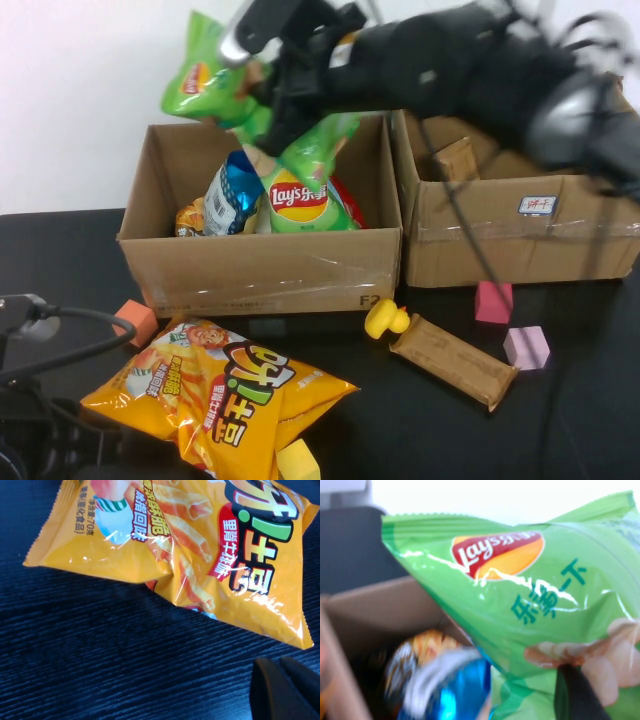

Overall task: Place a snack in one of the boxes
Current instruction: Place the potato chip in the potato chip box

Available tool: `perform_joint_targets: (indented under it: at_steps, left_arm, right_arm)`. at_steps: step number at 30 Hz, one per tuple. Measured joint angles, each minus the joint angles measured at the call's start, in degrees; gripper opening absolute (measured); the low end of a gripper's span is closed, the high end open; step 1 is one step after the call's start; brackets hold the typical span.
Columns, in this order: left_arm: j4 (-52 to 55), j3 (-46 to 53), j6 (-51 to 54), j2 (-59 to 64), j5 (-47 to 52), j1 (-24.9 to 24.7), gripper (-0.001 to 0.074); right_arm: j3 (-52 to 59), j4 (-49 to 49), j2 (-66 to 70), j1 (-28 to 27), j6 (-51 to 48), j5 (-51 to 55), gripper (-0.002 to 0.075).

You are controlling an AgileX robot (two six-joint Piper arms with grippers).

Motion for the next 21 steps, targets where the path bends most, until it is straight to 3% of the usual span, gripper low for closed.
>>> perform_joint_targets:
  at_steps: [4,9,11,15,18,21]
  left_arm:
    - [-0.22,0.00,-0.11,0.00,-0.57,0.00,-0.0001]
    - [-0.46,0.00,-0.11,0.00,-0.96,0.00,-0.0001]
    - [-0.45,0.00,-0.11,0.00,-0.96,0.00,-0.0001]
    - [-0.45,0.00,-0.11,0.00,-0.96,0.00,-0.0001]
    - [-0.45,0.00,-0.11,0.00,-0.96,0.00,-0.0001]
    - [-0.45,0.00,-0.01,0.00,-0.96,0.00,-0.0001]
  right_arm:
    - [-8.22,1.93,8.83,0.00,-1.00,-1.75,0.0166]
    - [-10.03,2.58,13.80,-0.22,-1.40,-2.91,0.0179]
    - [-10.14,3.16,14.40,-0.47,0.08,-2.77,0.0242]
    - [-10.14,3.42,15.20,-0.73,2.34,-0.51,0.0452]
    - [-10.14,3.55,15.06,-0.76,2.71,0.71,0.0522]
    - [-10.02,3.55,13.38,-0.86,2.93,2.82,0.0542]
